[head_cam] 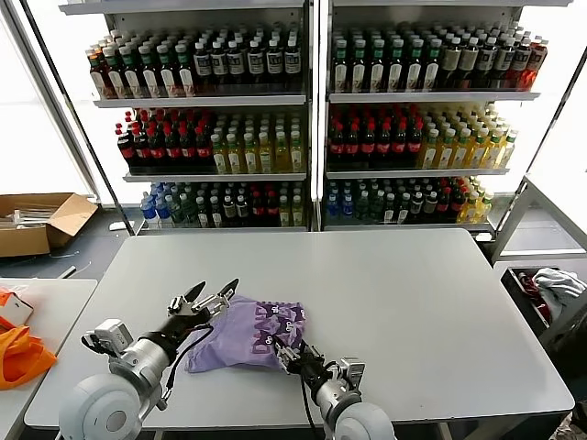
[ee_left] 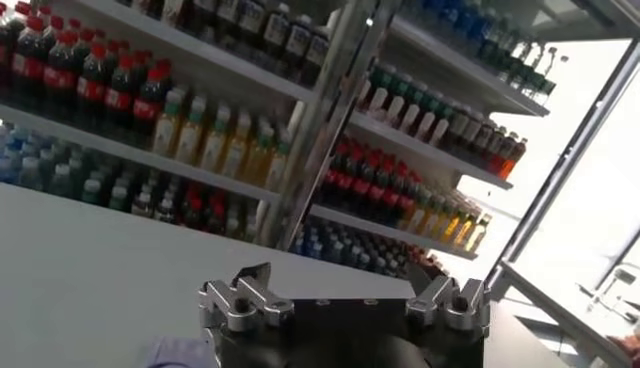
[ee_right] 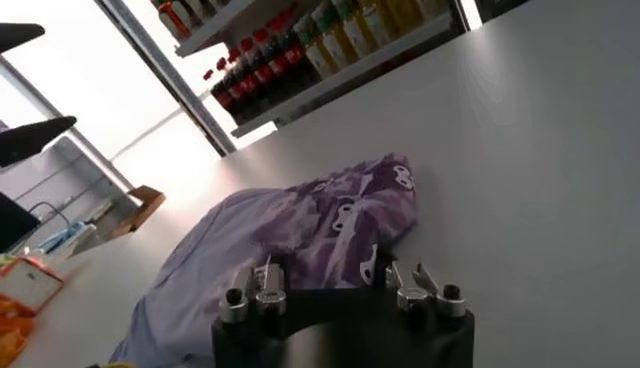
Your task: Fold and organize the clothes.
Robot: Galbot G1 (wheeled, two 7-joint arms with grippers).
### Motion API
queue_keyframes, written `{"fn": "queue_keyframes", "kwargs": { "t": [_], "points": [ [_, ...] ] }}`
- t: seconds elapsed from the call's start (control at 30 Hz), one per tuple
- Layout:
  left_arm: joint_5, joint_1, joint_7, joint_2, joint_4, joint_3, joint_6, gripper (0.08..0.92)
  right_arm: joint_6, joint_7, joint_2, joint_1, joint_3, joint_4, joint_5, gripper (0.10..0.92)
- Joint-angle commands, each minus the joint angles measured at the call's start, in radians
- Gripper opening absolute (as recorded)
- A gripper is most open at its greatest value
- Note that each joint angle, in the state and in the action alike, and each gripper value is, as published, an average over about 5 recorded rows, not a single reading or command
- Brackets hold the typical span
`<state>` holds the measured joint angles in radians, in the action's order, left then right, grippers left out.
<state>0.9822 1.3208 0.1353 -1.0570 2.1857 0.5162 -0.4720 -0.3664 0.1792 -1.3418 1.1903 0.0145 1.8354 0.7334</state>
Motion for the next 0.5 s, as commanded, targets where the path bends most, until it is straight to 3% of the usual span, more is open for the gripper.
{"fn": "queue_keyframes", "kwargs": {
  "t": [0.03,0.37,0.5],
  "points": [
    [0.004,0.044,-0.021,0.015,0.015,0.074,0.013,0.823,-0.01,-0.007,0.033,-0.054,-0.014,0.009,-0.046,0.461],
    [-0.007,0.062,-0.021,0.007,0.004,0.096,0.016,0.823,-0.121,-0.231,0.217,-0.008,0.177,0.106,-0.12,0.176],
    [-0.016,0.071,-0.023,0.001,0.007,0.104,0.017,0.823,-0.128,-0.299,0.322,0.02,0.268,0.112,-0.113,0.126]
  ]
}}
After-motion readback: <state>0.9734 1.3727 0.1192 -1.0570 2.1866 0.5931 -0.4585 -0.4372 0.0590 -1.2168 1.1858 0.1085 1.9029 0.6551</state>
